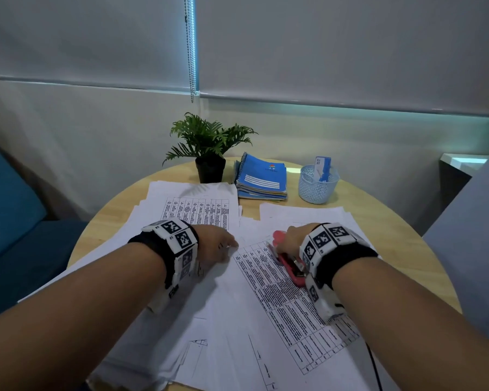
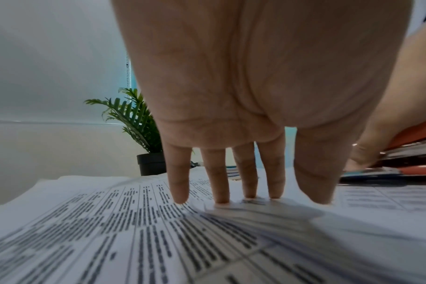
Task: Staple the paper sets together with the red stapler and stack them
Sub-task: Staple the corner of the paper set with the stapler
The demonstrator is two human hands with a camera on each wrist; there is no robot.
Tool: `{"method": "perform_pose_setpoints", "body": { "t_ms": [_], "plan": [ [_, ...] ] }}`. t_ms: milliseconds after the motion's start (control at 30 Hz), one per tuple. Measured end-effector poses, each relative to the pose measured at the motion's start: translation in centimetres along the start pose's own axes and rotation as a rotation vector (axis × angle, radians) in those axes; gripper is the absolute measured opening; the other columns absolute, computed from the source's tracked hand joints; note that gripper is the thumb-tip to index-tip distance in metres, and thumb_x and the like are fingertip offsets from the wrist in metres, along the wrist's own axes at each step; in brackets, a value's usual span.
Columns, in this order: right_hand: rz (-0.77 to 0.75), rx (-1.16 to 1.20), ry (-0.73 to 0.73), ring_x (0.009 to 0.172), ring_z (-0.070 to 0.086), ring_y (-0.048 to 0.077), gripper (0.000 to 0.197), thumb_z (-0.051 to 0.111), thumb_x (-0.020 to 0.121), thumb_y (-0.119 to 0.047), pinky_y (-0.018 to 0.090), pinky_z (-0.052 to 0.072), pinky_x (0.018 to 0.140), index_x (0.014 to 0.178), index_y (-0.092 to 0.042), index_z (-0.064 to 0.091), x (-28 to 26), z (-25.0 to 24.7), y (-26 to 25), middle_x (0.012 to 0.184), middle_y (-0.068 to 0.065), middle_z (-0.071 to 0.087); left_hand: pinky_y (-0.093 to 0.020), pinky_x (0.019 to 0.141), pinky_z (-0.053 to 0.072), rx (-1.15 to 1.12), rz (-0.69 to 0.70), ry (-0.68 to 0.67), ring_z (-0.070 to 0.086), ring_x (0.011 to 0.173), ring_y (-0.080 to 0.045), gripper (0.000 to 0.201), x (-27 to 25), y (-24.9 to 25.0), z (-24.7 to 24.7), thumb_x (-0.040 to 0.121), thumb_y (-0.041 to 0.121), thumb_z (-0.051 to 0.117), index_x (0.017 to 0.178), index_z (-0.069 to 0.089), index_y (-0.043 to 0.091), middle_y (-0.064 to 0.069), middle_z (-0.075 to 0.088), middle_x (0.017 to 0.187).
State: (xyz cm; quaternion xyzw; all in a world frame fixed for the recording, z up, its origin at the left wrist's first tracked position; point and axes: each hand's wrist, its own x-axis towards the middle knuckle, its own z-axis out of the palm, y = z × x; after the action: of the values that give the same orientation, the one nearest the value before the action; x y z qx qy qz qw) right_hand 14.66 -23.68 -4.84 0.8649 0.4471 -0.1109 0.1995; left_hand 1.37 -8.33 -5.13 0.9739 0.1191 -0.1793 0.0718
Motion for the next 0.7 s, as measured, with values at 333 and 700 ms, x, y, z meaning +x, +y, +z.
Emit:
{"method": "perform_pose_setpoints", "body": {
  "t_ms": [333,700],
  "plan": [
    [0.295,0.163,-0.055,0.089,0.060,0.025,0.047,0.025,0.082,-0.067,0.041,0.050,0.085,0.086,-0.026,0.048,1.3,3.7,6.6,0.096,0.001,0.060,-0.033,0.099,0.041,0.070,-0.247,0.056,0.047,0.123,-0.025,0.059,2.1,-0.4,-1.0,0.085,0.045,0.059,0.133,0.045,0.014,-0.006,0.045,0.134],
    [0.141,0.858,0.202,0.083,0.063,0.019,0.033,0.060,0.089,-0.033,0.029,0.052,0.076,0.094,0.000,0.063,1.2,-1.0,0.9,0.090,0.007,0.066,-0.024,0.078,0.036,-0.179,-0.205,0.275,0.051,0.103,-0.021,0.032,2.3,-0.4,-1.2,0.086,0.025,0.062,0.114,0.054,0.009,-0.007,0.057,0.118]
  ]
}}
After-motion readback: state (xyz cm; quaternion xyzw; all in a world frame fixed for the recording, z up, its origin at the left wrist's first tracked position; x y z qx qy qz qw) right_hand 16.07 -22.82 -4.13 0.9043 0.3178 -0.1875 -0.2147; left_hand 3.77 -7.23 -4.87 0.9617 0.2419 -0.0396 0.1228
